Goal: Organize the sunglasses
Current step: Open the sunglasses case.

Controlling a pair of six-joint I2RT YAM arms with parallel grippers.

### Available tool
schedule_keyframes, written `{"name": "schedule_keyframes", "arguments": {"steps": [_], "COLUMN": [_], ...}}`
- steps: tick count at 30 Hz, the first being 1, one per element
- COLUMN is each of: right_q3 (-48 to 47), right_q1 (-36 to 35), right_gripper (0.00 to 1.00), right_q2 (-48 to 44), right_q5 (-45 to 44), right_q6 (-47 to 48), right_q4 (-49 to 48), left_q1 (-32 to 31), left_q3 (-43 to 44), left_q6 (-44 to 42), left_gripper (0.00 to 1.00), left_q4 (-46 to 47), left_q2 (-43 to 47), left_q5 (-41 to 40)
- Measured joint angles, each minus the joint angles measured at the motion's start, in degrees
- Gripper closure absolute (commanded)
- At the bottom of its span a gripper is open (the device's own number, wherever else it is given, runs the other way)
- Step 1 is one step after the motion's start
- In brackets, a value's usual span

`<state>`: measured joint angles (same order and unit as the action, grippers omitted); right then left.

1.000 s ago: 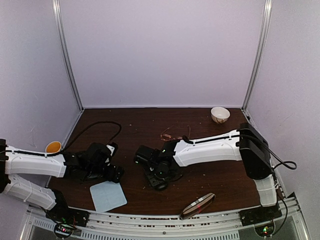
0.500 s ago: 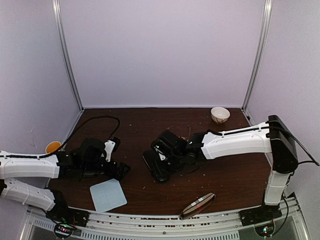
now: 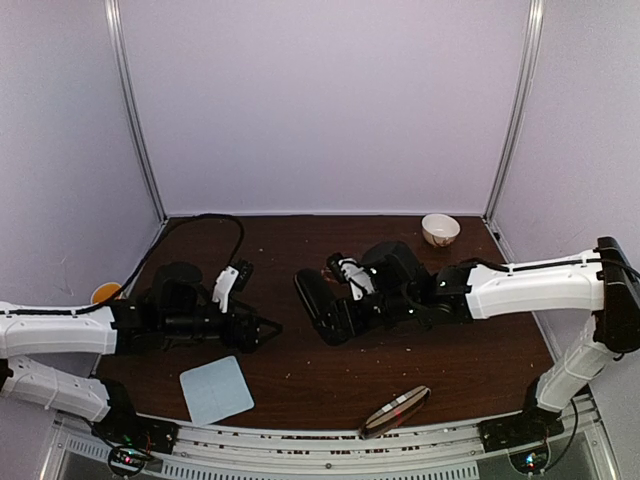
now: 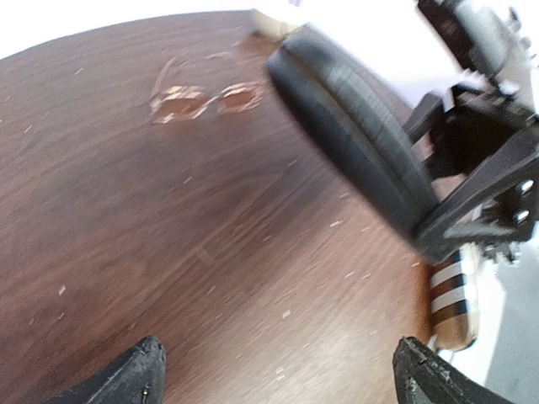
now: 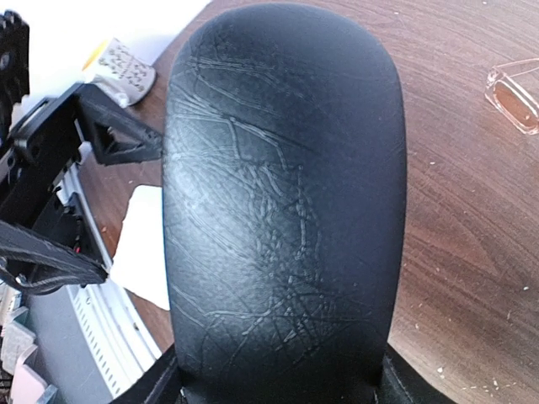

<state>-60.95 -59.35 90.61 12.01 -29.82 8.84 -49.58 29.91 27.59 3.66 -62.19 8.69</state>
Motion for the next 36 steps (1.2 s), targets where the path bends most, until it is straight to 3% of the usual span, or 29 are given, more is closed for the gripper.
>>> {"name": "schedule_keyframes", "arguments": {"steps": [17,36], "right_q3": [12.3,14.8], "right_q1": [0.4,0.6], "right_gripper": [0.69,0.71], "right_q2": [-7.9,-10.6], "right_q5": [5.2,8.2], "right_q6": [-0.4,-1.9], "right_q4": [-14.3,-20.4], "left_q1": [0.0,0.0], "left_q3": [7.3,10.0], "left_q6": [3.5,6.1], "left_gripper": [0.02,0.12], "left_q4": [13.4,18.3], "left_q2": [-11.6,-15.3], "left_q5": [12.2,14.4]}}
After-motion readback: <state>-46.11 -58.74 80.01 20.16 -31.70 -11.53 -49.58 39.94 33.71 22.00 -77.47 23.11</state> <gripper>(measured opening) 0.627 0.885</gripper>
